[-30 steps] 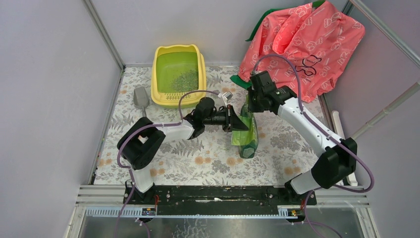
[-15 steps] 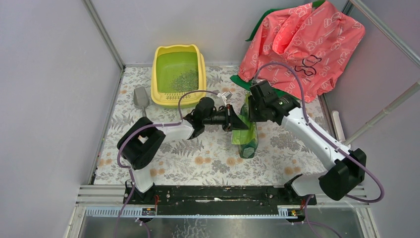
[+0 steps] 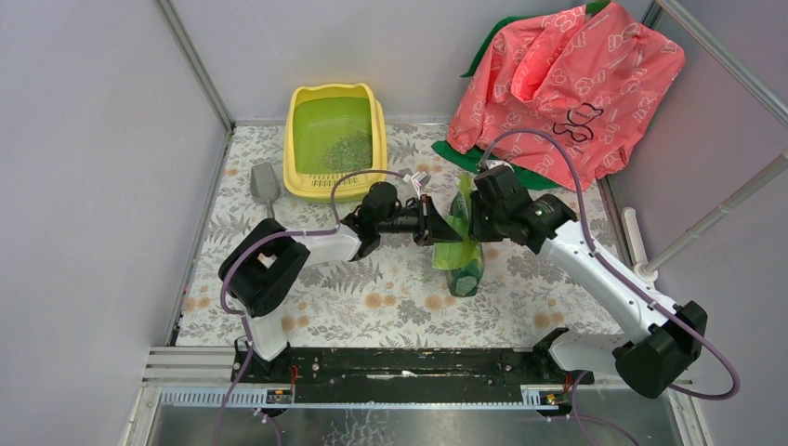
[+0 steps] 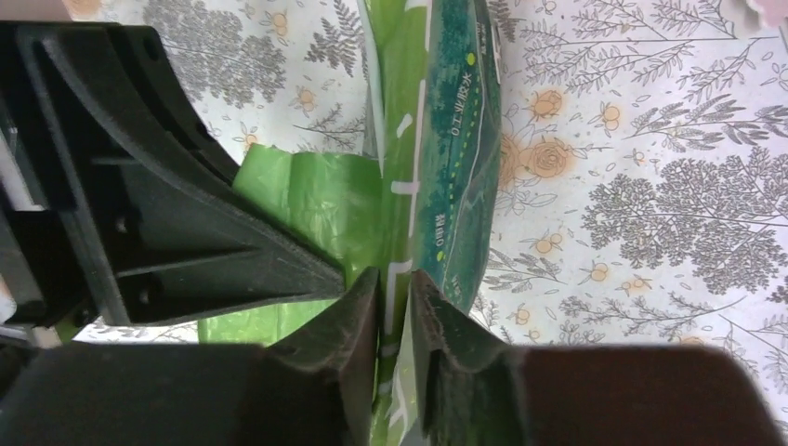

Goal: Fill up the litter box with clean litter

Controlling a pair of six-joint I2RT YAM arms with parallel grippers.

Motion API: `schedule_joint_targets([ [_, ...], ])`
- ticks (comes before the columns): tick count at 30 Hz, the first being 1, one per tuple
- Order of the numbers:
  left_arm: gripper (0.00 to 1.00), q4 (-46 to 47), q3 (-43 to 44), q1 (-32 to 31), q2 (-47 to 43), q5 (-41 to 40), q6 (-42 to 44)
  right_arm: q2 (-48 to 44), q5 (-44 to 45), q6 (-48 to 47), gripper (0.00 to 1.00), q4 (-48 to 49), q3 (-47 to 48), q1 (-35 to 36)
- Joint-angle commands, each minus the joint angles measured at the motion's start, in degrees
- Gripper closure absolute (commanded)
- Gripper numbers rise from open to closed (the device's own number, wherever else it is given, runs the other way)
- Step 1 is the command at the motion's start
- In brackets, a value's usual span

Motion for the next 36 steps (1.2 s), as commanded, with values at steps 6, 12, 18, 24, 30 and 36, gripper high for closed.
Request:
schedule_joint_targets([
  [6, 0.79, 3.0, -1.5, 1.1, 0.9, -0.4, -0.3, -3.6, 2.6, -0.3, 0.29, -4.4, 2.7, 0.0],
  [12, 0.52, 4.6, -3.6, 1.1, -0.1, 0.1, -0.4, -3.4, 10.5, -1.5, 0.07, -3.1, 5.5, -0.2],
  [18, 0.45, 5.6, -5.0, 1.4, -0.5, 0.9, -0.2, -0.2, 9.6, -5.8, 0.10, 0.8, 11.2, -10.9],
  [24, 0.41, 8.9, -6.8, 1.7, -1.0, 2.3, -1.3, 12.1, 4.3, -9.7, 0.30, 5.0, 9.6, -22.8],
  [30, 0.42, 10.6, -9.8, 2.9, -3.9, 3.1, -1.6, 27.8, 11.5, -12.6, 0.62, 4.0, 11.7, -24.9],
  [36, 0.35, 9.0, -10.3, 3.6, -6.3, 3.7, 0.0, 37.3, 15.4, -14.6, 0.46, 3.5, 15.9, -25.8],
])
